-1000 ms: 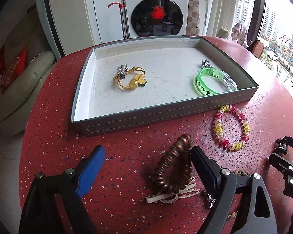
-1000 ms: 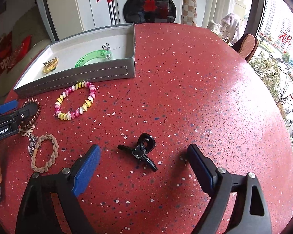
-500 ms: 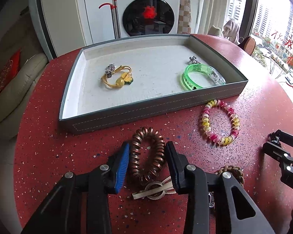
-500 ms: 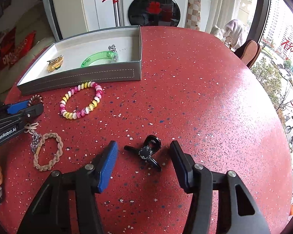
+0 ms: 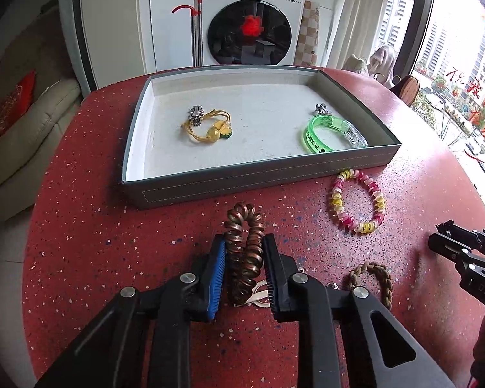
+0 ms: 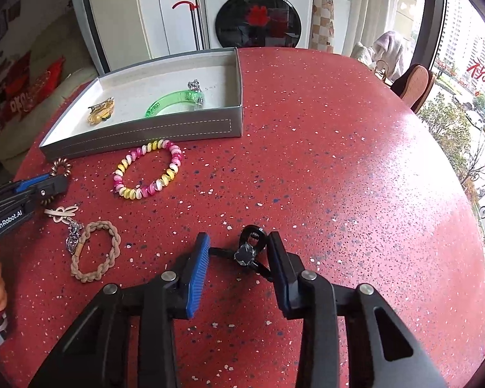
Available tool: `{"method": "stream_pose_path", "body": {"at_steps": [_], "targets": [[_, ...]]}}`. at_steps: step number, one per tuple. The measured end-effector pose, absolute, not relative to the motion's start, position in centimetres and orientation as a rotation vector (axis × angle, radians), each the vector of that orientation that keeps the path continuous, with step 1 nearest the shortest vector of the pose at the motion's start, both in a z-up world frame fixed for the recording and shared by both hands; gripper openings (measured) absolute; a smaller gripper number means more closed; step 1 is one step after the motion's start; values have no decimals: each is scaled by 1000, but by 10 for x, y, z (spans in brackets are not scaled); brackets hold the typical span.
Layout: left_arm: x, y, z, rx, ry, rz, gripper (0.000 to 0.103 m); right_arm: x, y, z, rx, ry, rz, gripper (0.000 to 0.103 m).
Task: Organize jewelry
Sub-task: 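Grasp the brown coiled hair tie with the left tool while the right tool grasps the black claw clip, then carry the coiled hair tie and black claw clip into the grey tray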
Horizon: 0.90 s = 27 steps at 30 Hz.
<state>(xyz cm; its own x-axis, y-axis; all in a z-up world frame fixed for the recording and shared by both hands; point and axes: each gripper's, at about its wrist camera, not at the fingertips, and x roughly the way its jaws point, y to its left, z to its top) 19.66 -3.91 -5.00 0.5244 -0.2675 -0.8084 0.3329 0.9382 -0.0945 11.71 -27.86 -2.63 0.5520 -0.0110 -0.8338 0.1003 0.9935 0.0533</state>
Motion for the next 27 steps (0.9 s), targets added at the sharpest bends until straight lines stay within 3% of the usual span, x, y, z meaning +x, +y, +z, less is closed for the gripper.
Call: {"method": "stream_pose_path", "body": {"at_steps": [27], "targets": [[233, -14, -9, -9, 886, -356, 42, 171, -269, 23, 223, 927, 84, 40]]}}
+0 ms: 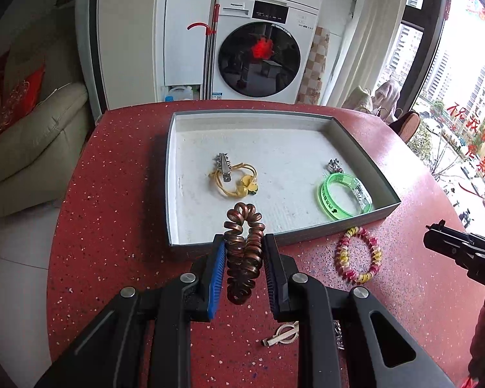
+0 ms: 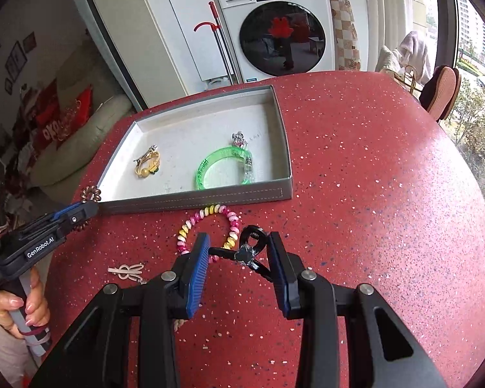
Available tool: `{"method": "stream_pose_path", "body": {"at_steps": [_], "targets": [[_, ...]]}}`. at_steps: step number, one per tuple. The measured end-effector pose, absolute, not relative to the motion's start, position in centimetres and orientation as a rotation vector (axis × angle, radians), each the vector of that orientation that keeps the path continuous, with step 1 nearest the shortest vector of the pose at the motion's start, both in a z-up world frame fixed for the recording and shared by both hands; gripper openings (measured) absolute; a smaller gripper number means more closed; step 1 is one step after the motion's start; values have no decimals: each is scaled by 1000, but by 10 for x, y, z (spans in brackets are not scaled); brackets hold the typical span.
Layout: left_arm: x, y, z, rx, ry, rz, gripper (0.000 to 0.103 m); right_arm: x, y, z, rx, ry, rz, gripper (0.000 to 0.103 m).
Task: Organize jewelry
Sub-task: 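Carry the coiled hair tie and black claw clip into the grey tray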
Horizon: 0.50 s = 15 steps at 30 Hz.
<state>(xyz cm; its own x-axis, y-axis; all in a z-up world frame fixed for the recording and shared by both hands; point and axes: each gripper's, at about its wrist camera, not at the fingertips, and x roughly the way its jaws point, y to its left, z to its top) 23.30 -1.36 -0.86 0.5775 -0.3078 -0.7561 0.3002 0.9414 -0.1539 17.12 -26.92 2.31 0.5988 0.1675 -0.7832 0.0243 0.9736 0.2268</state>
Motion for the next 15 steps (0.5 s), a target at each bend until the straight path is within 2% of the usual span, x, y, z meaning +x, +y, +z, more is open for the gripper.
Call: {"method": "stream_pose_path", "body": {"at_steps": [15], "targets": [[293, -30, -16, 30, 895, -316, 42, 273, -248, 24, 196, 929, 118, 40]]}}
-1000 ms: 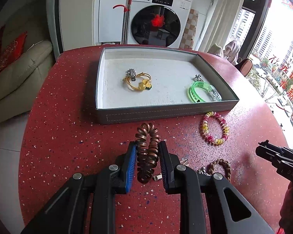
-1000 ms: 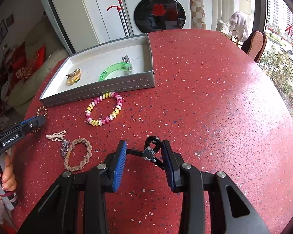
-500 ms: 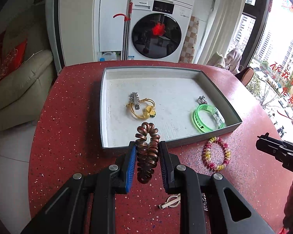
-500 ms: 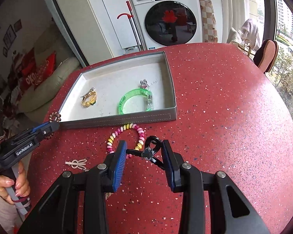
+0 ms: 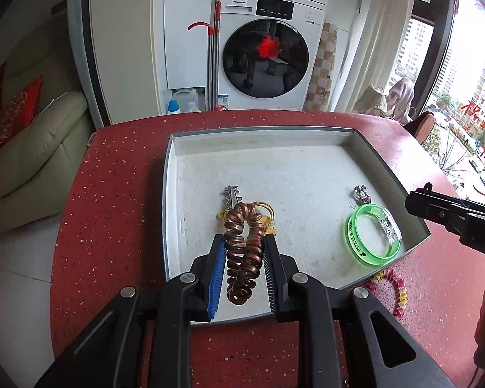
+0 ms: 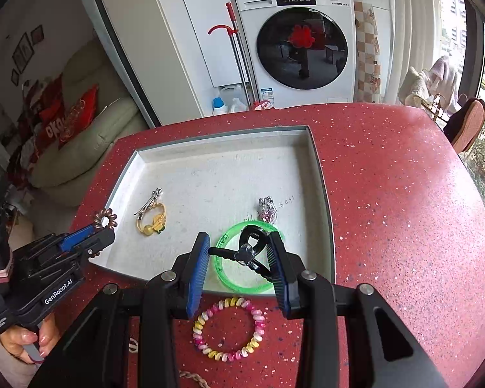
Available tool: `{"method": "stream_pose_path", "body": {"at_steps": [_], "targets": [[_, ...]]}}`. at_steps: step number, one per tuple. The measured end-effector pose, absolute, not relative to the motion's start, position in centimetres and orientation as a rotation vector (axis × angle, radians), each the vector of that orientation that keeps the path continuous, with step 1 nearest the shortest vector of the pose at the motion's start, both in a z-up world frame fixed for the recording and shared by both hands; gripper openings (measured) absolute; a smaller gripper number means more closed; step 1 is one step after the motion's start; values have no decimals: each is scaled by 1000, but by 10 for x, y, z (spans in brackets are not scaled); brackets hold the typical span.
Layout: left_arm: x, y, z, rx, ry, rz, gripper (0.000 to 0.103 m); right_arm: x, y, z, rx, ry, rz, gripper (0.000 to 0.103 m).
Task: Organize jewelry
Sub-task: 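Carry the coiled hair tie and black claw clip into the grey tray, then open the right tool to drop the claw clip while the left tool releases the hair tie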
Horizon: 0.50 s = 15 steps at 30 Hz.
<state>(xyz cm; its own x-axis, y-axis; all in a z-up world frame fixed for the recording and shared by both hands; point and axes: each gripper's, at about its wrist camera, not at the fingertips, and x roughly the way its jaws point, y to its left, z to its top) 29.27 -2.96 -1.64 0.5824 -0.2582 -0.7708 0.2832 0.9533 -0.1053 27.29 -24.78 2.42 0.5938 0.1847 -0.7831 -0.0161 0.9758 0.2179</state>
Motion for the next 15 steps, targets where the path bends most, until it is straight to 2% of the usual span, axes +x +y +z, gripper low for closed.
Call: {"method": "stream_pose_path", "body": {"at_steps": [15], "targets": [[317, -43, -55, 98, 941, -266, 42, 328, -230, -19, 184, 977, 114, 40]]}}
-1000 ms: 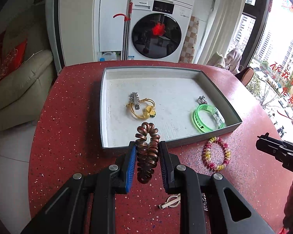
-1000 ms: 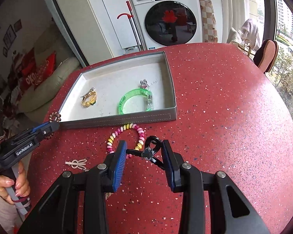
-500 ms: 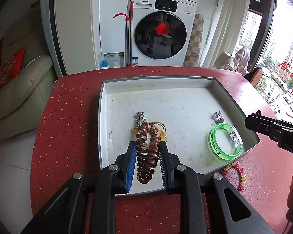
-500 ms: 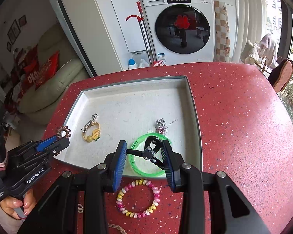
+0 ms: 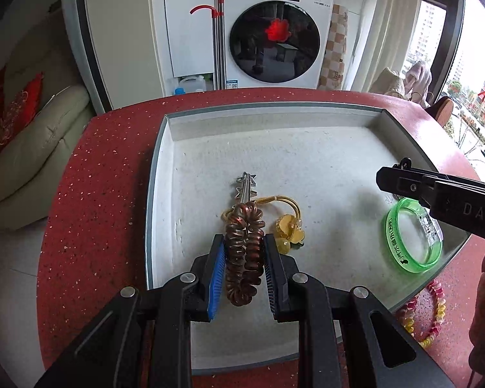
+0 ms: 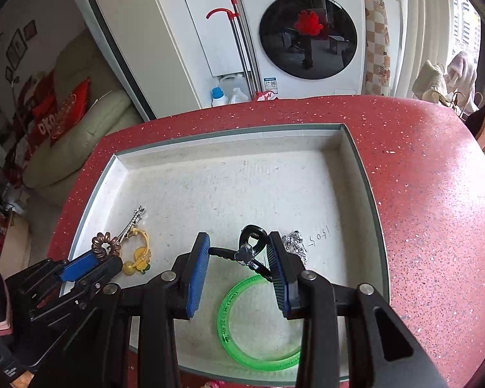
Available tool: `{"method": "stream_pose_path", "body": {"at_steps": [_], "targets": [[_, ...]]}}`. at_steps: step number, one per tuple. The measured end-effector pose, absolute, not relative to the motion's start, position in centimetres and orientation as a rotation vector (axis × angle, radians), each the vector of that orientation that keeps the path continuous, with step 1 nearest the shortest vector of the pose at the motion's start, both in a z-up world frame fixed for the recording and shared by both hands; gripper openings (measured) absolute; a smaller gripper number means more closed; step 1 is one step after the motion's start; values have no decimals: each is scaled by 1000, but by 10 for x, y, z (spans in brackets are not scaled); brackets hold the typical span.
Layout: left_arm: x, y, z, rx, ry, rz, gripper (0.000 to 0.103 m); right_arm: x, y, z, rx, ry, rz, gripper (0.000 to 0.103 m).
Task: Organize jewelry
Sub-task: 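Open the right tool to drop the claw clip while the left tool releases the hair tie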
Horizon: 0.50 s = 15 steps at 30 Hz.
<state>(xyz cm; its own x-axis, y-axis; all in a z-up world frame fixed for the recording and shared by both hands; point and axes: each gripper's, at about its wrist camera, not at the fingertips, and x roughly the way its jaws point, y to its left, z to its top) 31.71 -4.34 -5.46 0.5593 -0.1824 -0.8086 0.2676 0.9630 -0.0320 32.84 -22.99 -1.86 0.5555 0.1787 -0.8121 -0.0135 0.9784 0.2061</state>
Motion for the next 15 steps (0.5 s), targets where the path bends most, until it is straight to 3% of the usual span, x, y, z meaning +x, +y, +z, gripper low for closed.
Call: {"method": "stream_pose_path", "body": {"at_steps": [15], "targets": [[309, -54, -55, 194, 875, -225, 42, 331, -215, -32, 119, 1005, 129, 44]]}}
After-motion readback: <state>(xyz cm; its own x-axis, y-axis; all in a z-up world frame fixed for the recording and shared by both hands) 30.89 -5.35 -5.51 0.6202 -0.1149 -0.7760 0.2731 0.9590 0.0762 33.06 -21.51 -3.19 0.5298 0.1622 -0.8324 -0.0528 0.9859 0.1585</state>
